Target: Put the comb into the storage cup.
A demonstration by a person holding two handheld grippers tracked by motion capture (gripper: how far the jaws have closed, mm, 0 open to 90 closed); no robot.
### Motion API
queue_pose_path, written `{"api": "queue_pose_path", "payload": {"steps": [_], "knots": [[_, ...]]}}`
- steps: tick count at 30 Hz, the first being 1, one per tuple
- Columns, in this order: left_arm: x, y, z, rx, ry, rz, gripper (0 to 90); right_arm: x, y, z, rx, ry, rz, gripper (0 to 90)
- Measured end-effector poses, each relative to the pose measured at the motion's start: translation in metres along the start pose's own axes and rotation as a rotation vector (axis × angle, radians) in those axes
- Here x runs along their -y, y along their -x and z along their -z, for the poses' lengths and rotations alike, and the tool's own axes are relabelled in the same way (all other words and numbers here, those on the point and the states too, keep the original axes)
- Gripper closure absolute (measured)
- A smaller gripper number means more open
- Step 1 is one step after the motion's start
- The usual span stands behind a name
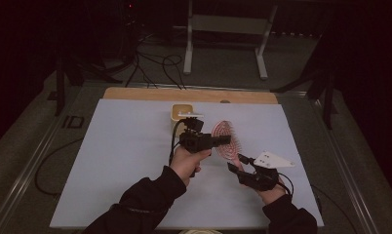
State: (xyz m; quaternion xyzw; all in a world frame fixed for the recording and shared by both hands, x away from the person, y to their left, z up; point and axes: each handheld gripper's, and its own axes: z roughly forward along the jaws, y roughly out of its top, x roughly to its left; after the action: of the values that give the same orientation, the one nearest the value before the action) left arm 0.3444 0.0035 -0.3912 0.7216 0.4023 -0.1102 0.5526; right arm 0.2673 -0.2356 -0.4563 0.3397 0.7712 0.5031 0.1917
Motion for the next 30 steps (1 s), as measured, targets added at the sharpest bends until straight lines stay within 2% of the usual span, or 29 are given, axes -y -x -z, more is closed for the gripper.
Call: {"api": "queue_pose_path", "payload": {"steps": [1, 3, 7, 12, 15, 17, 30], "knots": [[-0.001, 0.001, 0.001, -0.002, 0.002, -0.011, 65.1, 0.0, 0.0, 0.0, 0.0, 0.0, 0.0, 44.2], [-0.004, 0.004, 0.005, -0.008, 0.008, -0.029, 65.1, 0.001, 0.001, 0.0, 0.008, 0.003, -0.005, 34.1], [-0.007, 0.007, 0.008, -0.02, 0.012, -0.058, 65.1, 0.0, 0.002, 0.001, 0.013, 0.02, -0.015, 29.2], [-0.01, 0.01, 0.015, -0.034, 0.018, -0.086, 65.1, 0.0, 0.002, 0.002, -0.008, 0.028, -0.021, 24.2], [-0.013, 0.012, 0.02, -0.052, 0.017, -0.119, 65.1, 0.001, 0.002, 0.002, -0.018, 0.024, -0.018, 20.2], [-0.014, 0.013, 0.023, -0.056, 0.018, -0.126, 65.1, 0.002, 0.001, 0.001, -0.033, 0.015, -0.007, 13.9], [-0.025, 0.015, 0.045, -0.083, 0.044, -0.177, 65.0, 0.003, 0.004, 0.004, -0.075, 0.024, -0.021, 10.9]]}}
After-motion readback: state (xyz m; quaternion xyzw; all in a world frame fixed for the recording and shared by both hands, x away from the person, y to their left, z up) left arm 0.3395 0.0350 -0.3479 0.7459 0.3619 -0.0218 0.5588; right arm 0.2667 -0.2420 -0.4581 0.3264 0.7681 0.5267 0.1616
